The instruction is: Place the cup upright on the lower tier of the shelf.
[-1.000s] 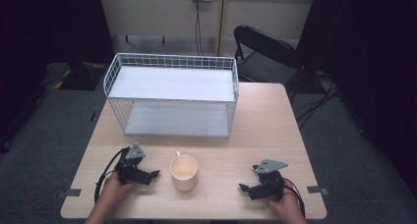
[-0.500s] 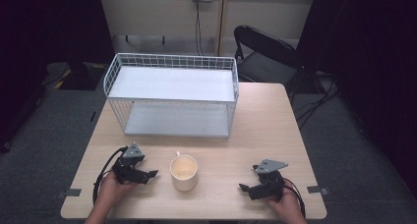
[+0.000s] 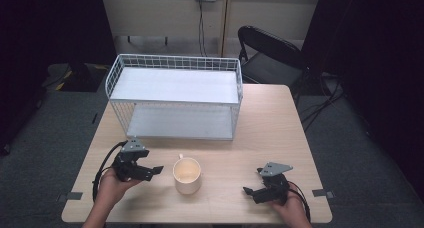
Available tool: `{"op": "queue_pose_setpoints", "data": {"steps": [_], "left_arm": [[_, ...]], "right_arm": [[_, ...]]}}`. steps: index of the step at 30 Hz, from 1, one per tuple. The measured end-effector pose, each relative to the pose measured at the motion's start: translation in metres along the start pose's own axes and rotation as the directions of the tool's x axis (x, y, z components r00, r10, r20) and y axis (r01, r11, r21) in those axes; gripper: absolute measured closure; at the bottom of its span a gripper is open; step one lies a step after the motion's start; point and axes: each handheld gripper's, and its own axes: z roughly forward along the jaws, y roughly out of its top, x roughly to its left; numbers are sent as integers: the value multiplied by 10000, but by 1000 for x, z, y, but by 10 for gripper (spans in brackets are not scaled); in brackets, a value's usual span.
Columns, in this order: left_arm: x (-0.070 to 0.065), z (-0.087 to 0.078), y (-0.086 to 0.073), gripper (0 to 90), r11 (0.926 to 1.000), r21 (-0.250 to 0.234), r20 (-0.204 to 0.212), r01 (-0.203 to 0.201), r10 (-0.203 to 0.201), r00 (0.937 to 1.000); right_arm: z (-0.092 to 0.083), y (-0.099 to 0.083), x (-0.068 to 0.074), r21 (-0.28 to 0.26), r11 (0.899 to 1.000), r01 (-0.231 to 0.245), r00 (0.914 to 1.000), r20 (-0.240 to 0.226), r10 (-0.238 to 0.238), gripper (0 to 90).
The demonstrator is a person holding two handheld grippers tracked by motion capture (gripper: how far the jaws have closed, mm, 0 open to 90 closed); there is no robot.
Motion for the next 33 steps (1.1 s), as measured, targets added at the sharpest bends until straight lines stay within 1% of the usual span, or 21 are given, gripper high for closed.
{"op": "queue_pose_setpoints", "data": {"steps": [1, 3, 5, 7, 8, 10, 12, 13, 14, 15, 16, 19, 20, 21, 24, 27, 29, 31, 33], "left_arm": [[-3, 0, 3, 178, 10000, -1, 96, -14, 14, 10000], [-4, -1, 4, 182, 10000, 12, 96, -77, 77, 9999], [-9, 0, 10, 184, 9999, 14, 222, -138, 138, 9997], [-11, 0, 12, 183, 9999, 19, 274, -154, 153, 9995], [-15, 0, 15, 183, 9998, 22, 414, -181, 180, 9990], [-19, 0, 18, 183, 9996, 53, 430, -263, 261, 9987], [-22, 1, 21, 183, 9996, 31, 563, -270, 268, 9981], [-22, 1, 21, 183, 9996, 31, 563, -270, 268, 9981], [-26, 1, 24, 184, 9996, 8, 580, -296, 295, 9979], [-27, 2, 25, 183, 9998, -2, 649, -224, 223, 9976], [-28, 2, 26, 184, 9997, -14, 691, -240, 240, 9973], [-30, 4, 28, 184, 9996, 16, 736, -280, 278, 9969], [-32, 6, 29, 183, 9997, 60, 772, -216, 211, 9968], [-33, 7, 29, 183, 9996, 111, 801, -261, 252, 9965], [-34, 8, 30, 183, 9999, 38, 839, -135, 132, 9964], [-35, 8, 32, 186, 9998, 69, 791, -205, 199, 9967], [-37, 11, 33, 186, 9995, 164, 851, -262, 248, 9961], [-38, 13, 33, 188, 9997, 177, 917, -180, 163, 9957], [-39, 17, 33, 198, 9995, 291, 919, -155, 128, 9957]], "right_arm": [[0, 0, 0, 11, 10000, 3, 10000, 10, -3, 115], [0, 0, 0, 6, 10000, 2, 10000, 6, -2, 115], [0, 0, 0, -4, 10000, 0, 10000, -1, 0, 114], [0, 0, 0, 0, 10000, 2, 10000, 3, -2, 115], [0, 0, 0, 1, 10000, 2, 10000, 4, -2, 114], [0, 0, 0, 0, 10000, 3, 10000, 2, -3, 115], [0, 0, 0, 0, 10000, 1, 10000, 2, -1, 115], [0, 0, 0, 0, 10000, 1, 10000, 2, -1, 115], [0, 0, 0, -3, 10000, 0, 10000, 0, 0, 115], [0, 0, 0, 6, 10000, 4, 10000, 9, -4, 115], [0, 0, 0, 6, 10000, 2, 10000, 9, -2, 115], [0, 0, 0, 0, 10000, 3, 10000, 2, -3, 115], [0, 0, 0, 8, 10000, 1, 10000, 8, -1, 115], [0, 0, 0, 7, 10000, 5, 10000, 9, -5, 115], [0, 0, 0, 11, 10000, 4, 10000, 9, -4, 115], [0, 0, 0, -5, 10000, 3, 10000, 2, -3, 115], [0, 0, 0, -4, 10000, 1, 10000, 2, -1, 115], [0, 0, 0, 6, 10000, 5, 10000, 9, -5, 115], [0, 0, 0, 7, 10000, 5, 10000, 9, -5, 115]]}}
